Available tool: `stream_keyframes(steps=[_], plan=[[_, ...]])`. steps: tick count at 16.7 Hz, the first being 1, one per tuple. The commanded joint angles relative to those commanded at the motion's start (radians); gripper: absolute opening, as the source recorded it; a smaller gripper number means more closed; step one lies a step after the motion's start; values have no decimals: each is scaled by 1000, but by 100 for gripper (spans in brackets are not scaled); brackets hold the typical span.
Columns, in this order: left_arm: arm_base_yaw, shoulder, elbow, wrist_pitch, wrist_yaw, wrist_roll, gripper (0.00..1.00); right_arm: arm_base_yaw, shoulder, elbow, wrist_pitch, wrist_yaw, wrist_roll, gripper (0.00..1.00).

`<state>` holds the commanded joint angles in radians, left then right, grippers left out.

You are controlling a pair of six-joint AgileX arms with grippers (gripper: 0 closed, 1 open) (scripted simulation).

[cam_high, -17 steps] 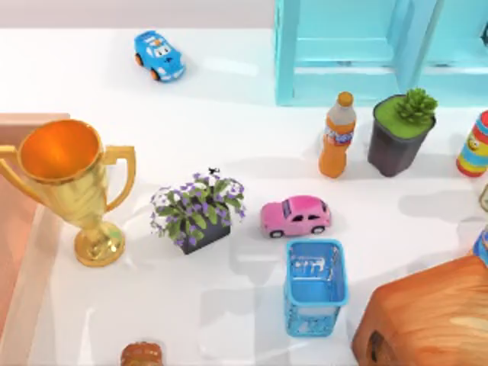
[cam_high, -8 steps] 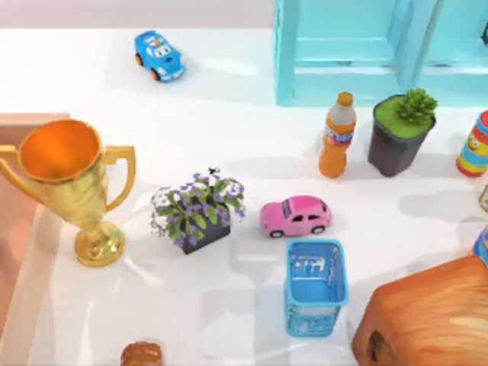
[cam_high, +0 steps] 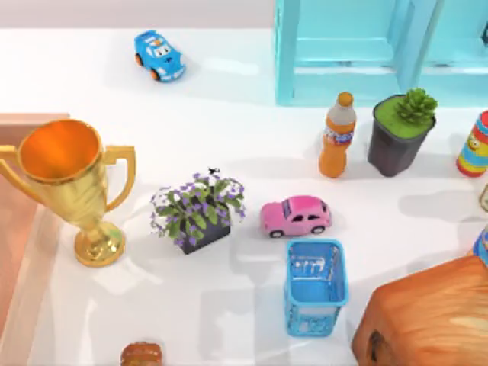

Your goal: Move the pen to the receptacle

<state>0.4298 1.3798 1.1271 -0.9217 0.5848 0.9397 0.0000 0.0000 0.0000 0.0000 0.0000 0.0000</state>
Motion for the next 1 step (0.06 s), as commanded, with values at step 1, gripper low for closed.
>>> stream_keyframes(steps=[1], plan=[[0, 0, 0, 0, 0, 0, 100, 0, 0, 0, 0, 0, 0, 100]])
